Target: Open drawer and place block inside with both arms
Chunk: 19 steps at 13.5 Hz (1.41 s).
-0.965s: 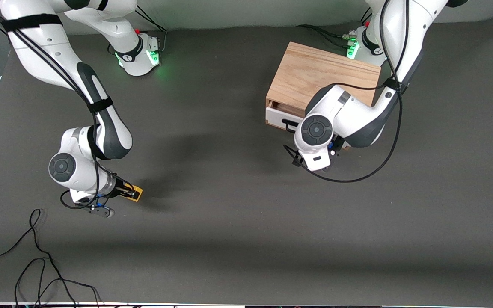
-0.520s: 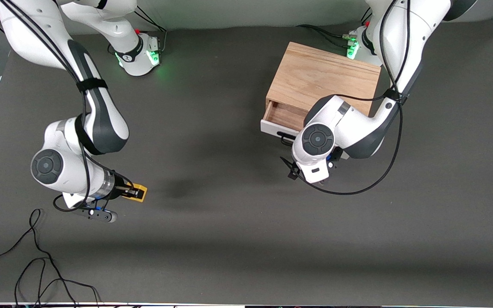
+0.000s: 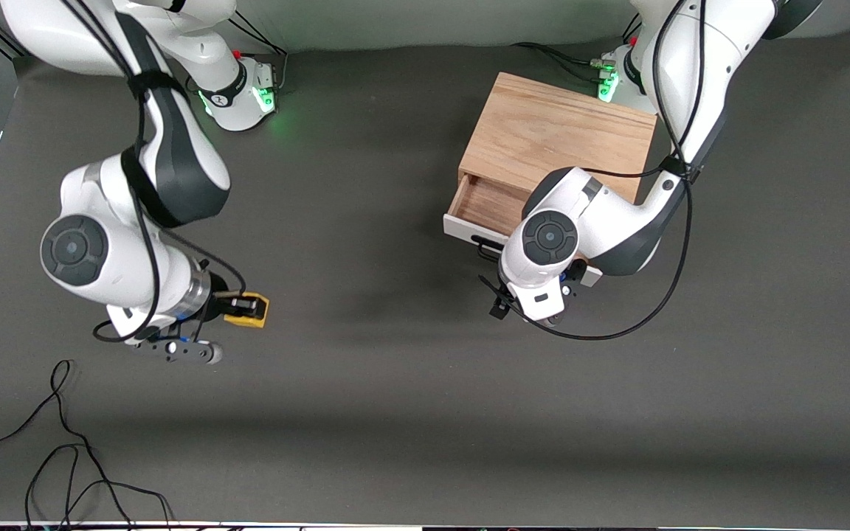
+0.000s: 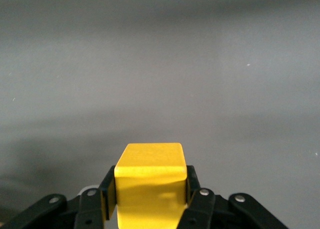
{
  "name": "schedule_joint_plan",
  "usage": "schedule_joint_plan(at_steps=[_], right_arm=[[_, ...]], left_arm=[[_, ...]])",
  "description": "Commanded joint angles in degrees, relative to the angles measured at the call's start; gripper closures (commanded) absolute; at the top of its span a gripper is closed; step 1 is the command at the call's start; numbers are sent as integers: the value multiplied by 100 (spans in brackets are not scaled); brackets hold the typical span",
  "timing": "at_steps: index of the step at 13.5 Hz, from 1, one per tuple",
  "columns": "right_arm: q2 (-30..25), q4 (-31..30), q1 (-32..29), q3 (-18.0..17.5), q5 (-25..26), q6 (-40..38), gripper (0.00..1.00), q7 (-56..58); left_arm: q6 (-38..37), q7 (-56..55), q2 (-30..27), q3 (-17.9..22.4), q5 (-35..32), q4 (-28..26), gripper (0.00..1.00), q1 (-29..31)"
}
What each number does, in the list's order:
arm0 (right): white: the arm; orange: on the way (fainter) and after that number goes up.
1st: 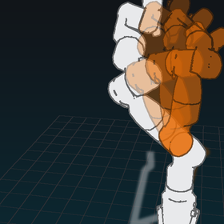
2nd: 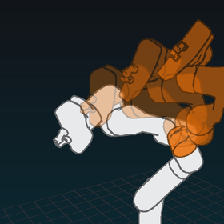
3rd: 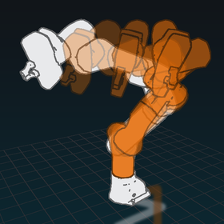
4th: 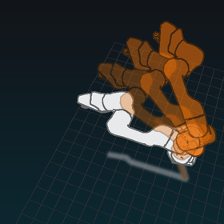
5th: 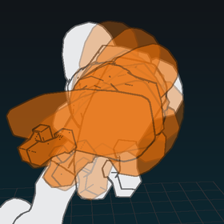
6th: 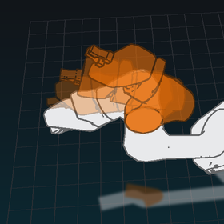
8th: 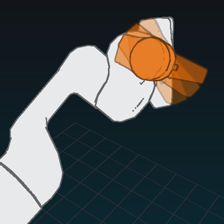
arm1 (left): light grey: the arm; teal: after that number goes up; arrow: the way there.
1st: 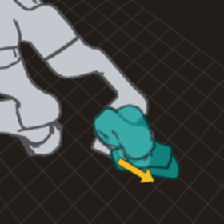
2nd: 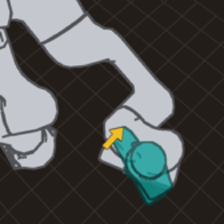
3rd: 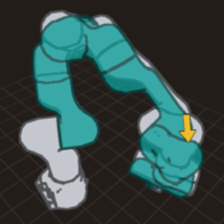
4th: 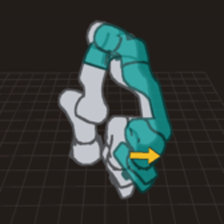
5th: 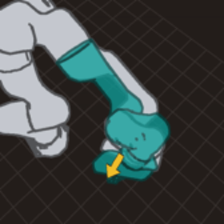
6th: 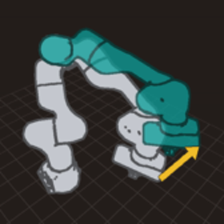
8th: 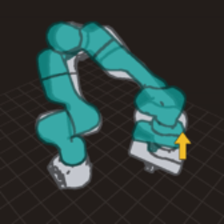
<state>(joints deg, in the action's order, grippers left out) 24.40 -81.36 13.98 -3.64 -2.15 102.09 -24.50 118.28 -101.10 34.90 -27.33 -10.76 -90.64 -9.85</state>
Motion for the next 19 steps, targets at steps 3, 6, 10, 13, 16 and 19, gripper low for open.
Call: schedule_joint_plan(at_steps=[3, 6, 10, 13, 16, 19], right_arm=[[-278, 33, 157, 30, -39, -409, 100, -169], [-295, 24, 228, 30, -39, -488, 100, -257], [-304, 15, 316, 30, -39, -489, 100, -503], [-295, 33, 420, 21, -48, -489, 100, -625], [-295, 68, 649, 21, -57, -489, 100, -1230], [-164, 322, 1184, 21, -48, -480, 100, -2074]], left_arm=[[196, -120, 183, 96, -145, 389, 0, -87], [231, -120, 210, 105, -145, 494, 0, -87], [476, -120, 219, 105, -189, 530, 0, -87], [451, -51, 132, 105, -391, 539, 0, -35], [-187, 578, -412, 26, -524, 618, 0, 447], [-1365, 2456, -1150, 8, 291, 627, 0, 1193]])
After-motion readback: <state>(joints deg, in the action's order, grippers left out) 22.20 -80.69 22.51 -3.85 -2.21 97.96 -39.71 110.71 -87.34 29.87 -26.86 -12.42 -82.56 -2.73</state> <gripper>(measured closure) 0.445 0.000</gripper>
